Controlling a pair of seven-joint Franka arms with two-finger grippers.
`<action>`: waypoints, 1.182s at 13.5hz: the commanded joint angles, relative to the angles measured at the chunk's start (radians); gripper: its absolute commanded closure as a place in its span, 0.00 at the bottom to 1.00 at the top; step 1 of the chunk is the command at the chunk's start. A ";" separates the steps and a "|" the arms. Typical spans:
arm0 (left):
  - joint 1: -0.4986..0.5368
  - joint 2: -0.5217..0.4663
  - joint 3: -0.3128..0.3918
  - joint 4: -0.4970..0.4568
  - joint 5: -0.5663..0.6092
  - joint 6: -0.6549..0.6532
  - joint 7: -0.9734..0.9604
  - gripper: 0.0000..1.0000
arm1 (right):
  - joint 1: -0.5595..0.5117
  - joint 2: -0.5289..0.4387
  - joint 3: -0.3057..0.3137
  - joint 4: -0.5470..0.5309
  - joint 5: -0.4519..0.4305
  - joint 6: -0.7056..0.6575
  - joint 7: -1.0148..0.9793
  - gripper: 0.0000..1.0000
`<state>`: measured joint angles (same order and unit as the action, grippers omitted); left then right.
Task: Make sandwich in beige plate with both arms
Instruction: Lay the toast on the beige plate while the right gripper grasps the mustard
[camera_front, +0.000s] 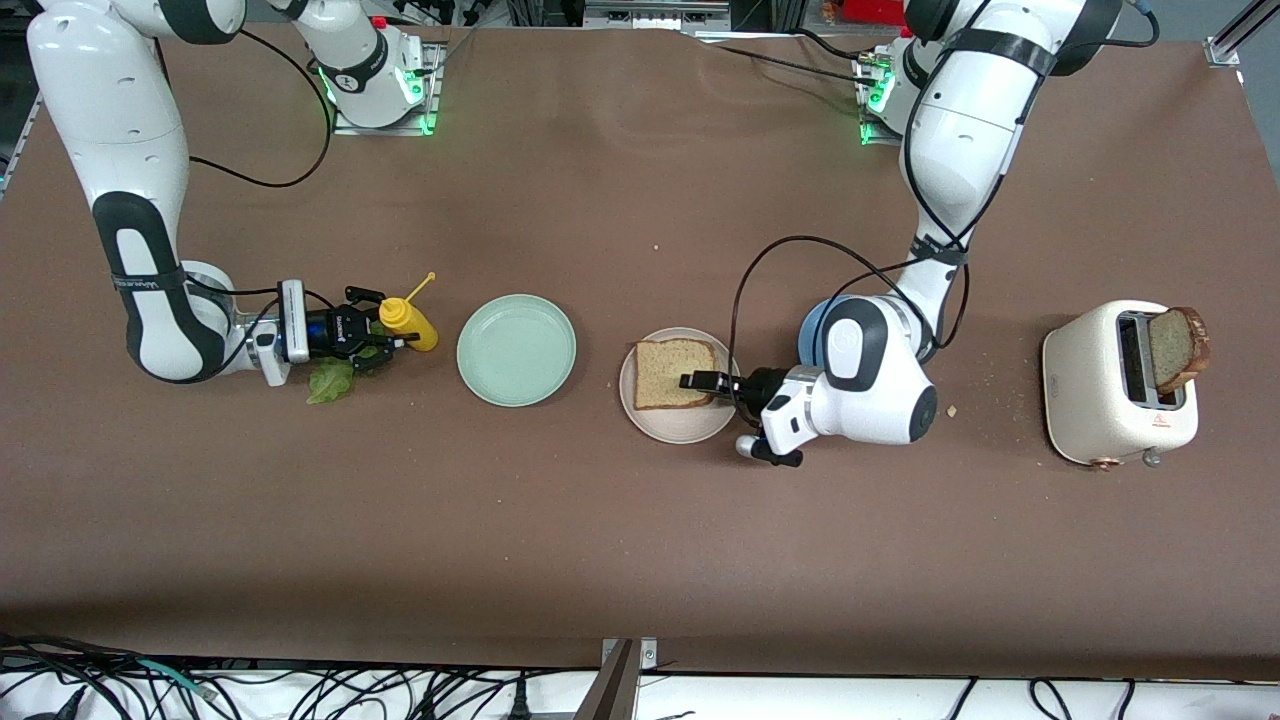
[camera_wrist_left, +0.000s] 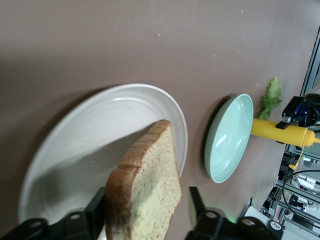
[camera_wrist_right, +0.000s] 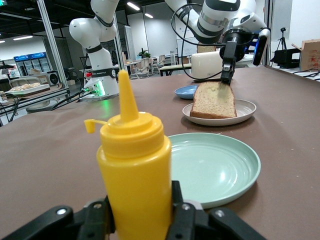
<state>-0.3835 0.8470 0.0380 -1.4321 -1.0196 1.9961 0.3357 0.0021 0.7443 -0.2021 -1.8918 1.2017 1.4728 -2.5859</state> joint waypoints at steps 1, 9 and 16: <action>0.029 -0.009 0.000 -0.005 0.061 -0.014 0.020 0.01 | -0.004 -0.012 -0.010 0.025 0.018 -0.046 0.070 1.00; 0.187 -0.045 0.003 0.009 0.292 -0.046 0.016 0.01 | 0.027 -0.149 -0.008 0.235 -0.167 -0.062 0.662 1.00; 0.291 -0.155 0.046 0.007 0.622 -0.149 0.016 0.00 | 0.205 -0.191 -0.013 0.408 -0.453 -0.016 1.151 1.00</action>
<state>-0.1165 0.7329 0.0833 -1.4135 -0.4774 1.8965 0.3415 0.1574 0.5559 -0.2081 -1.5191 0.8101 1.4436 -1.5469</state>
